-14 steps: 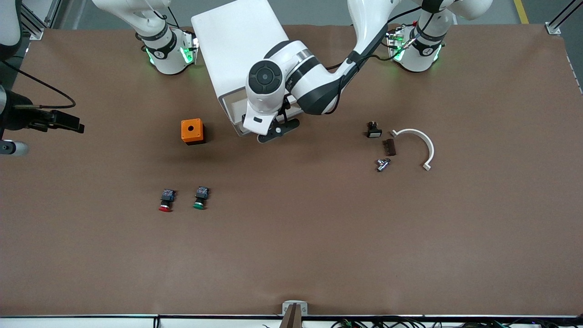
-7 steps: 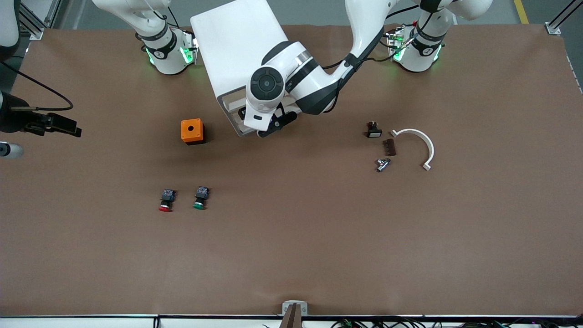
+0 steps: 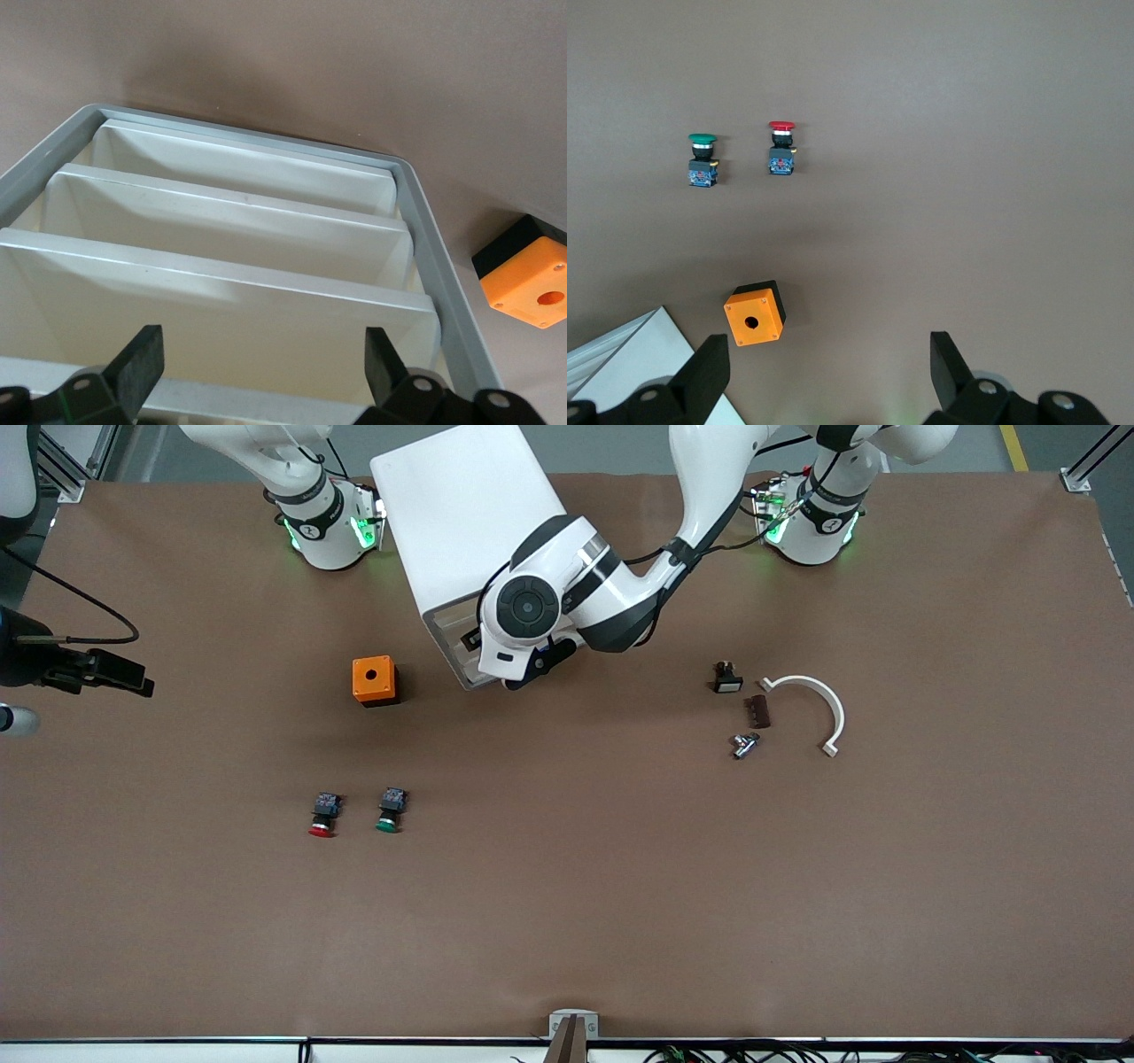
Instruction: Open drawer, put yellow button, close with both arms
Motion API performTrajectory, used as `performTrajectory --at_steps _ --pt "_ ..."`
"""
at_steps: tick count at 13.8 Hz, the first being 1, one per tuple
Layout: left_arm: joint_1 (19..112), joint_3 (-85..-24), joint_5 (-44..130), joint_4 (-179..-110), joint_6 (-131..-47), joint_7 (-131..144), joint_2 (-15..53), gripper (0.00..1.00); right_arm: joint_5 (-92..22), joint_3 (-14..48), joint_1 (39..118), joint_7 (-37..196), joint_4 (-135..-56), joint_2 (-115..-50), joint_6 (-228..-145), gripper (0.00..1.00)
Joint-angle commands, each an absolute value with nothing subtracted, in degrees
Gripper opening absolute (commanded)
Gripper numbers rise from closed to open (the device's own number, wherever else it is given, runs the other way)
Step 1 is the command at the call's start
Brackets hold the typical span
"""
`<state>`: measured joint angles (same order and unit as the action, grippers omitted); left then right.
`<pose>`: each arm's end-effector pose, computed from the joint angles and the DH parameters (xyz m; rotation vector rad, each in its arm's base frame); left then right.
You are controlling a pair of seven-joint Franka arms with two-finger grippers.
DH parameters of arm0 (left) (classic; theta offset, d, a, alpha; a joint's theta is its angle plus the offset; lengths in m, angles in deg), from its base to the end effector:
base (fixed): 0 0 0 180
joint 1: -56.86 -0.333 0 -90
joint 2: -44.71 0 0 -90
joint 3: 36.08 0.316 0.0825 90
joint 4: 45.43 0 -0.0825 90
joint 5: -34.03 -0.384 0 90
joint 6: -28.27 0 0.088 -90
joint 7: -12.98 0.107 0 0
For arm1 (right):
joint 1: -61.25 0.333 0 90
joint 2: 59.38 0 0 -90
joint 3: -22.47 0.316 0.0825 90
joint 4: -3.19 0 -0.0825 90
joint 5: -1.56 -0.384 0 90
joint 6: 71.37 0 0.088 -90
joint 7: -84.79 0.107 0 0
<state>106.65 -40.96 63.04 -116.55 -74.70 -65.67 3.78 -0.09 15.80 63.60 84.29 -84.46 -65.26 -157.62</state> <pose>0.4020 -0.6109 0.3439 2.8222 0.8597 -0.8427 0.5752 -0.0369 0.5807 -3.1115 0.1039 0.1957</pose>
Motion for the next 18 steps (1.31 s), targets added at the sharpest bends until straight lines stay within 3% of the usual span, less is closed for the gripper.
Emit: performTrajectory --at_steps 1,8,15,18 --pt "106.87 -41.0 64.53 -116.36 -75.09 -66.21 4.37 0.99 0.59 16.76 62.66 84.0 -84.35 -65.1 -157.76 1.0" --pt "102.49 -39.51 58.32 -115.92 -74.22 -66.39 8.84 0.99 0.68 16.76 62.75 84.44 -81.11 -66.41 -157.42 1.0" --pt "84.84 -39.42 56.1 -115.83 -59.21 -45.59 21.67 0.99 0.06 16.67 62.57 84.18 -79.08 -66.06 -157.15 1.0" --pt "79.55 -39.51 48.3 -115.92 -53.49 -35.66 26.24 0.99 -0.29 16.67 61.61 84.53 -79.51 -65.71 -153.29 1.0"
